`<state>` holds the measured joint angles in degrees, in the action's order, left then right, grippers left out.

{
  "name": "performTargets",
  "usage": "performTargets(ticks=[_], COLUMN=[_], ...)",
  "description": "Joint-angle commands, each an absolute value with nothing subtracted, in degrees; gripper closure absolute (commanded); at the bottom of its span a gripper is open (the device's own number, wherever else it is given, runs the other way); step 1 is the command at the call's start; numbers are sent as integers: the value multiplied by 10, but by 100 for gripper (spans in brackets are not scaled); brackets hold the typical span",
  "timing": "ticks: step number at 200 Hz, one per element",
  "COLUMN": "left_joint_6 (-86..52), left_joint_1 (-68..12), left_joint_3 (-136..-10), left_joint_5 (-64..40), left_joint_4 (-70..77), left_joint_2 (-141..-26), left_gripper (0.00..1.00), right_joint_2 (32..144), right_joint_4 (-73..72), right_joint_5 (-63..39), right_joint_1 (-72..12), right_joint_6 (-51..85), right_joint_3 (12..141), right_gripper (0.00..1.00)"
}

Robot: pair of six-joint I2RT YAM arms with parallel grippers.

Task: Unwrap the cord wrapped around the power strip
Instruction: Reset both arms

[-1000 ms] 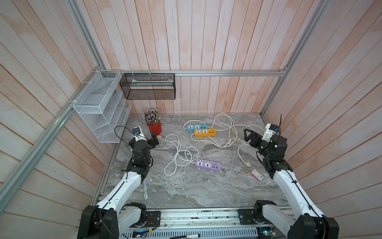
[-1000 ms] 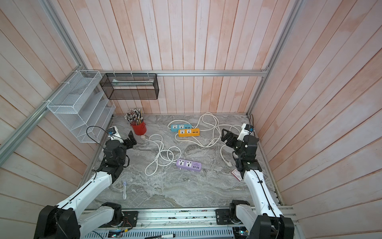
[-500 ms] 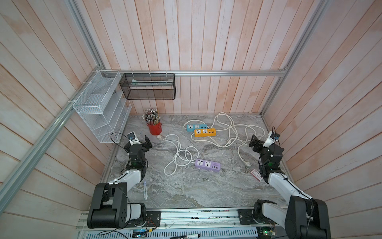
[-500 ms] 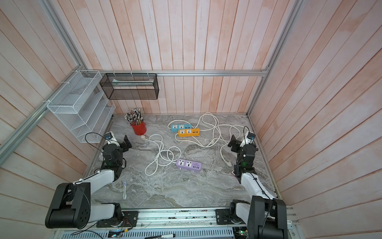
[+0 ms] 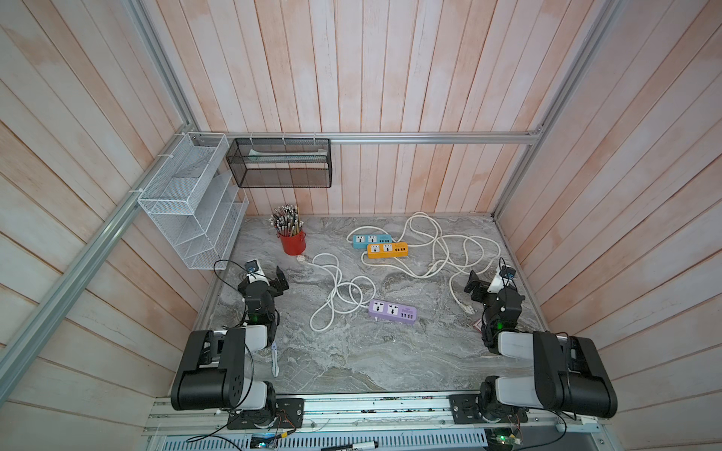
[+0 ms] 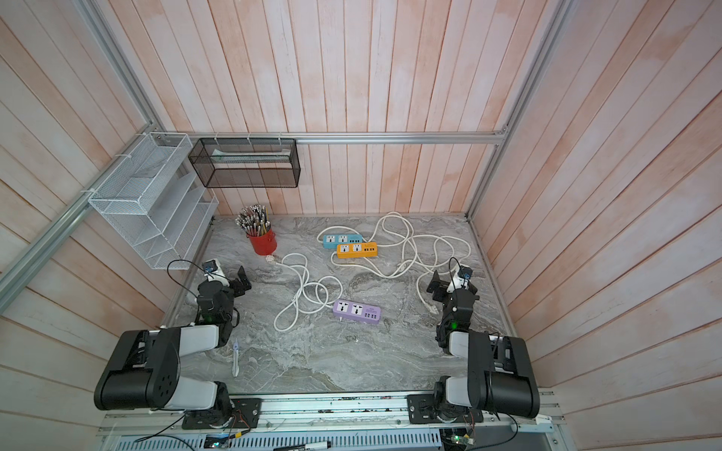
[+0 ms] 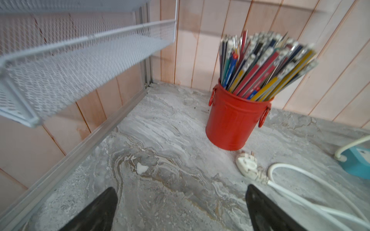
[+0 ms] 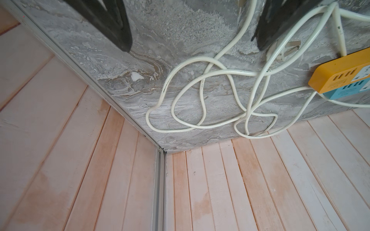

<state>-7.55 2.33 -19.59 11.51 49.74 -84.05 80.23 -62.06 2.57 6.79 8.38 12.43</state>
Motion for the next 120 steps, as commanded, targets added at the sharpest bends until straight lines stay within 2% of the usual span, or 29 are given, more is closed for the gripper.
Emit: performTargets(ticks=[1, 32, 42, 59, 78, 120], left_joint_6=[-55, -3, -1, -7, -6, -6], left_joint_1=[24, 19, 20, 27, 27, 27], left_joint_3=[-198, -163, -170, -169, -171, -168], left_joint_5=[66, -41, -50, -62, -63, -62], left_joint_4=[543, 655, 624, 632, 624, 627], left_joint_2=[-848, -892, -882, -887, -885, -882], left_gripper=[0, 0, 0, 0, 0, 0], right_joint_2=[817, 887, 888, 866, 877, 870], right_joint_4=[-704, -836, -804, -666, -708, -682], right_joint_5=[6, -16, -28, -11, -25, -26], right_joint_1=[60, 29, 21, 30, 39, 37], right_joint_6=[57, 14, -3, 11, 23, 15], right_joint_3=[103, 78, 96, 148, 136, 143], right_gripper=[2, 2, 2, 2, 2, 2])
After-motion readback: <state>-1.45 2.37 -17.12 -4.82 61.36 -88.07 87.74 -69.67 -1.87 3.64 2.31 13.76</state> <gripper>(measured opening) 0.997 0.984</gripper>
